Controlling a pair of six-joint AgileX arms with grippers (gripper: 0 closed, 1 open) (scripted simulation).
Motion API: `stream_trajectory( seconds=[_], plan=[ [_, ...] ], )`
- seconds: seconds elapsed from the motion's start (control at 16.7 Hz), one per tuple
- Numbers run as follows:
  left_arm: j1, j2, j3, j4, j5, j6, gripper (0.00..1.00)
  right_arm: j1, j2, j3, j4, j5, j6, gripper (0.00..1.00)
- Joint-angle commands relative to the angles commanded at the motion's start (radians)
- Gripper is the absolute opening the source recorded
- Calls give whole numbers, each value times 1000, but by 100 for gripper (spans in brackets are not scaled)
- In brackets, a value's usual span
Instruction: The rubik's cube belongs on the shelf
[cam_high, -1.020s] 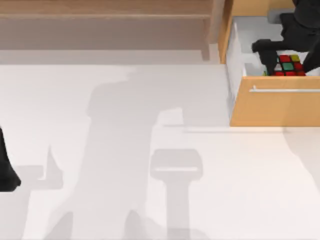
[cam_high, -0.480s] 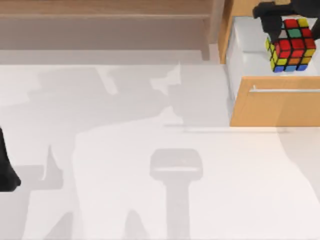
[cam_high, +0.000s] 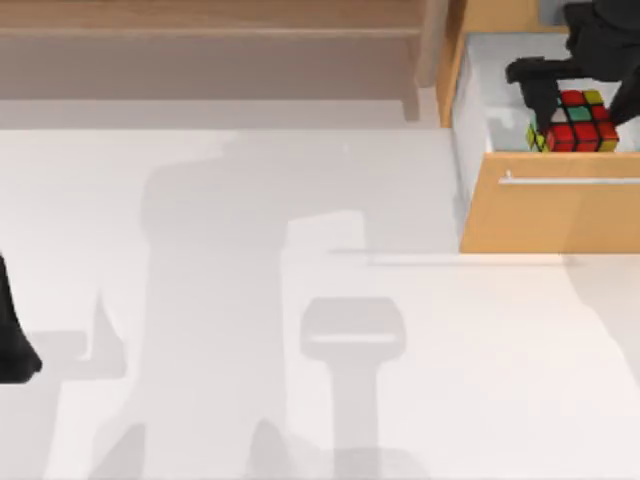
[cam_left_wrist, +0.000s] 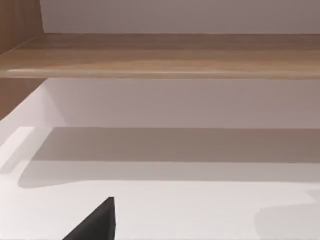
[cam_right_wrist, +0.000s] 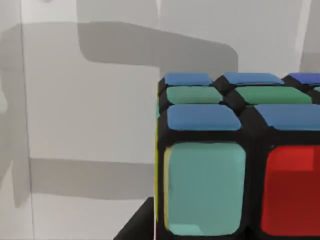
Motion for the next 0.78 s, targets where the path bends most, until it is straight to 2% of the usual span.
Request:
stream_trajectory(
  seconds=[0.42,0.78],
  plan=[
    [0,0,0,0,0,0,100,4,-3,-11,3,0,-2,0],
    [0,0,0,0,0,0,100,84,-188,-107,37,86,-1,0]
  ],
)
